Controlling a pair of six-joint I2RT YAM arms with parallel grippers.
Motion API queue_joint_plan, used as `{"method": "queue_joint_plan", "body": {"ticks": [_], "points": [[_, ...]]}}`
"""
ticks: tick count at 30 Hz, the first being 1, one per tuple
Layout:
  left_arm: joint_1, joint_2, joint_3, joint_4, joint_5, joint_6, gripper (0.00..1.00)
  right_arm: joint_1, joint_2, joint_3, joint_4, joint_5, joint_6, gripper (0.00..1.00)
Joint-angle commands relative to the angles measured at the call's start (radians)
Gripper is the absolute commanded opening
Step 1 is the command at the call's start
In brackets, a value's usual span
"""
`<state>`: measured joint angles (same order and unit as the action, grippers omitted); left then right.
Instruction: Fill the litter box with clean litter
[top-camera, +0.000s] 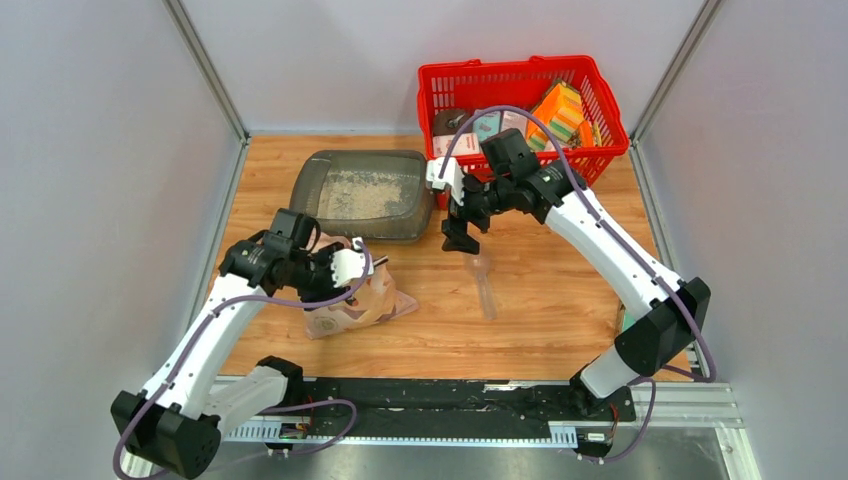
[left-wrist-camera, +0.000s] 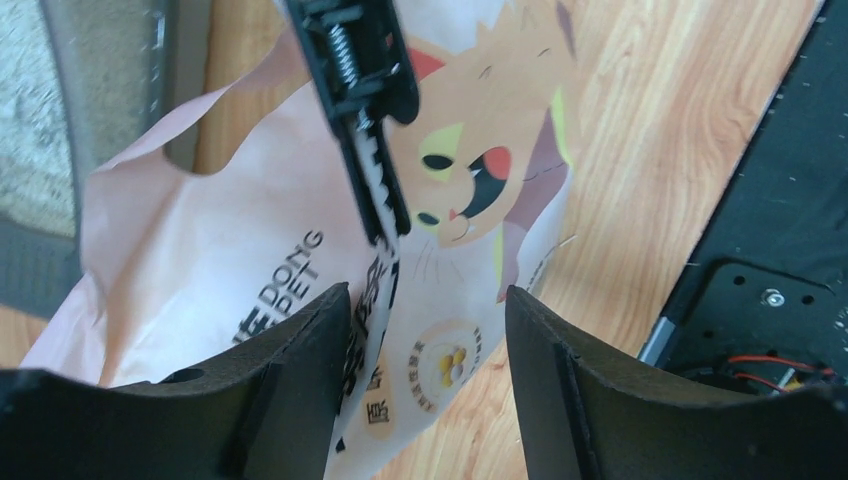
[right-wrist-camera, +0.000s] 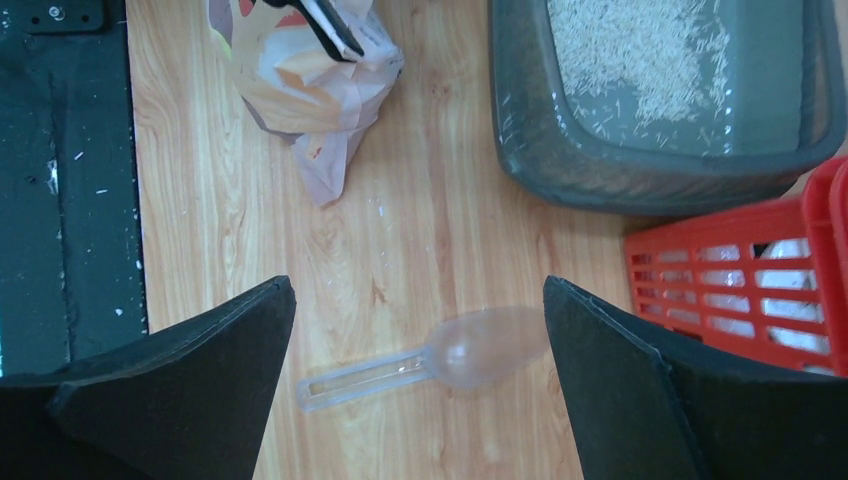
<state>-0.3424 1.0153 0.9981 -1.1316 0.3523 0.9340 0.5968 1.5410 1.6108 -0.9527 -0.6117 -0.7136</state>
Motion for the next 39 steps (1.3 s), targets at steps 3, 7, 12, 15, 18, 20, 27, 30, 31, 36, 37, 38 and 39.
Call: {"method": "queue_joint_plan", "body": {"ticks": [3, 7, 12, 15, 18, 20, 27, 30, 31, 36, 37, 38, 39], "points": [[0.107, -0.06, 0.011, 0.082, -0.046, -0.092, 0.66, 0.032, 0.042, 0.095, 0.026, -0.028, -0.055, 1.0], [0.196, -0.07, 0.069, 0.118, 0.037, -0.104, 0.67, 0.052, 0.05, 0.096, 0.071, -0.052, -0.06, 1.0], [0.263, -0.061, 0.132, -0.063, 0.168, 0.091, 0.72, 0.095, 0.103, 0.133, 0.081, -0.109, -0.142, 1.0], [0.299, -0.031, 0.125, -0.097, 0.2, 0.124, 0.72, 0.141, 0.152, 0.109, 0.173, -0.129, -0.161, 1.0], [0.321, -0.012, 0.105, -0.05, 0.206, 0.102, 0.72, 0.178, 0.238, 0.104, 0.274, -0.151, -0.109, 1.0], [0.338, -0.008, 0.108, -0.013, 0.218, 0.071, 0.72, 0.205, 0.293, 0.133, 0.293, -0.158, -0.086, 1.0], [0.422, -0.023, 0.137, -0.013, 0.269, -0.021, 0.71, 0.247, 0.452, 0.19, 0.385, -0.158, -0.003, 0.98], [0.447, -0.035, 0.128, -0.039, 0.286, -0.011, 0.71, 0.247, 0.478, 0.182, 0.41, -0.143, 0.029, 0.82], [0.45, -0.035, 0.122, -0.039, 0.287, -0.003, 0.71, 0.247, 0.479, 0.179, 0.408, -0.143, 0.032, 0.73], [0.457, -0.027, 0.106, -0.023, 0.33, 0.034, 0.71, 0.235, 0.42, 0.172, 0.349, -0.158, 0.016, 0.15], [0.456, -0.009, 0.122, -0.025, 0.341, 0.052, 0.71, 0.229, 0.406, 0.17, 0.333, -0.161, 0.01, 0.07], [0.456, 0.002, 0.131, -0.025, 0.35, 0.063, 0.71, 0.225, 0.38, 0.17, 0.301, -0.164, -0.003, 0.03], [0.456, 0.012, 0.14, -0.023, 0.368, 0.071, 0.71, 0.221, 0.369, 0.172, 0.283, -0.169, -0.006, 0.0]]}}
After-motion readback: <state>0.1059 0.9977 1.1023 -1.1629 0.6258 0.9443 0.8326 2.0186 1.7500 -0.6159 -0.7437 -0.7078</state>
